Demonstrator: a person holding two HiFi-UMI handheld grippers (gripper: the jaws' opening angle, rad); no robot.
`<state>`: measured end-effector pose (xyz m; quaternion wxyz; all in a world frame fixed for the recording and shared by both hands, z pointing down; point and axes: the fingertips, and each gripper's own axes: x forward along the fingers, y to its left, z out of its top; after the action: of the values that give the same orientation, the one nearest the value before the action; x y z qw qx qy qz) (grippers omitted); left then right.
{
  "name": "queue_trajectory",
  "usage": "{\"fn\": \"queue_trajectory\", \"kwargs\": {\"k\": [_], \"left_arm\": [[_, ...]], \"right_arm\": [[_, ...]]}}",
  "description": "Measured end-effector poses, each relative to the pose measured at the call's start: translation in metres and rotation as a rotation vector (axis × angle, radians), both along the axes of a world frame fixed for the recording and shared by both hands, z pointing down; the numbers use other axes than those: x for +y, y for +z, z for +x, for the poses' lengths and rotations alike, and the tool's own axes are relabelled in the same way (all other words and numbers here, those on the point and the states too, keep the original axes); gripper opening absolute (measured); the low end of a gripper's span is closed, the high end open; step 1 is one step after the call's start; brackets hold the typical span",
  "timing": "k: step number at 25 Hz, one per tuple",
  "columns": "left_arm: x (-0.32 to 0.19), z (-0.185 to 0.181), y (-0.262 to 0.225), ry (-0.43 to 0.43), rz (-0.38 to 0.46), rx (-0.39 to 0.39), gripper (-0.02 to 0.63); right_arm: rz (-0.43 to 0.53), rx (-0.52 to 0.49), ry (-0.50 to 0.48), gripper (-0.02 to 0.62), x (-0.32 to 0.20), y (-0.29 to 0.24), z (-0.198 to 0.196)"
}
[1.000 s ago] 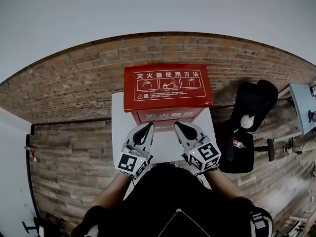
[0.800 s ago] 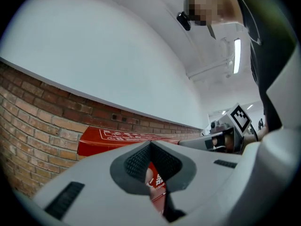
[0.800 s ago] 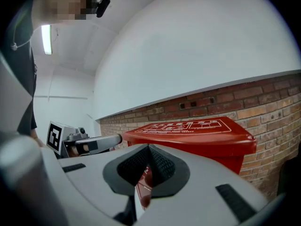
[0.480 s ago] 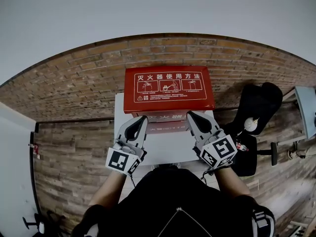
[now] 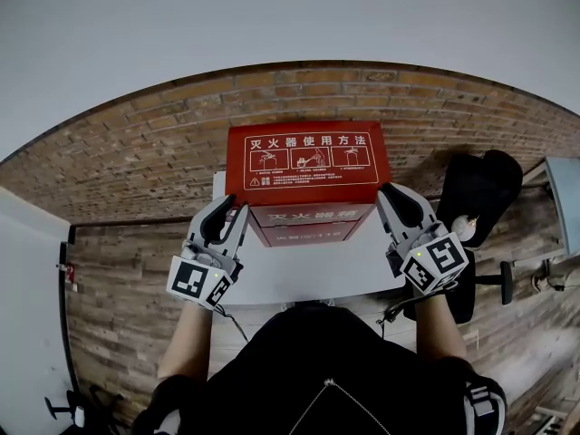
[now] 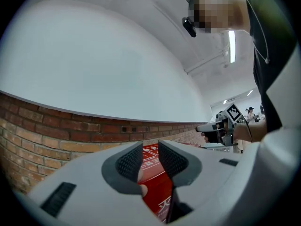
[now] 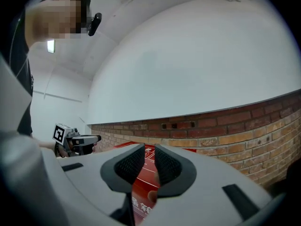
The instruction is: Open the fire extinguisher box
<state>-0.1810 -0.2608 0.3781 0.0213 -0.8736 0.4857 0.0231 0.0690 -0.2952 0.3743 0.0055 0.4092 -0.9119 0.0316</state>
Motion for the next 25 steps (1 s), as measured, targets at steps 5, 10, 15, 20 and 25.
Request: {"fn": "queue_trajectory", "kwargs": {"k": [5,10,15,20,25], "left_arm": [[-0.01,-0.015,0.01,-0.021,-0.024,-0.008,0.203],[-0.02,-0.029,0.035,-0.025,-0.077,0.002,0.247],[-0.025,-0.032,0.059,-0.006,-0.121,-0.009,0.295],[-0.027,-0.035,0.063,0.011,-0.118,0.037,0.325],[-0.028,-0.034,0.068,0.033,-0.12,0.033,0.342]], "right_arm": [[-0.015,0.058,-0.026,0.157,-0.006,0.011,0.005],[-0.054,0.079,-0.037,0.215,-0.013,0.033,0.014],[-0.088,0.09,-0.024,0.239,-0.02,0.052,0.024],[-0.126,0.074,-0.048,0.264,-0.024,0.069,0.028],[-0.13,0.085,-0.079,0.278,-0.025,0.079,0.024]]}}
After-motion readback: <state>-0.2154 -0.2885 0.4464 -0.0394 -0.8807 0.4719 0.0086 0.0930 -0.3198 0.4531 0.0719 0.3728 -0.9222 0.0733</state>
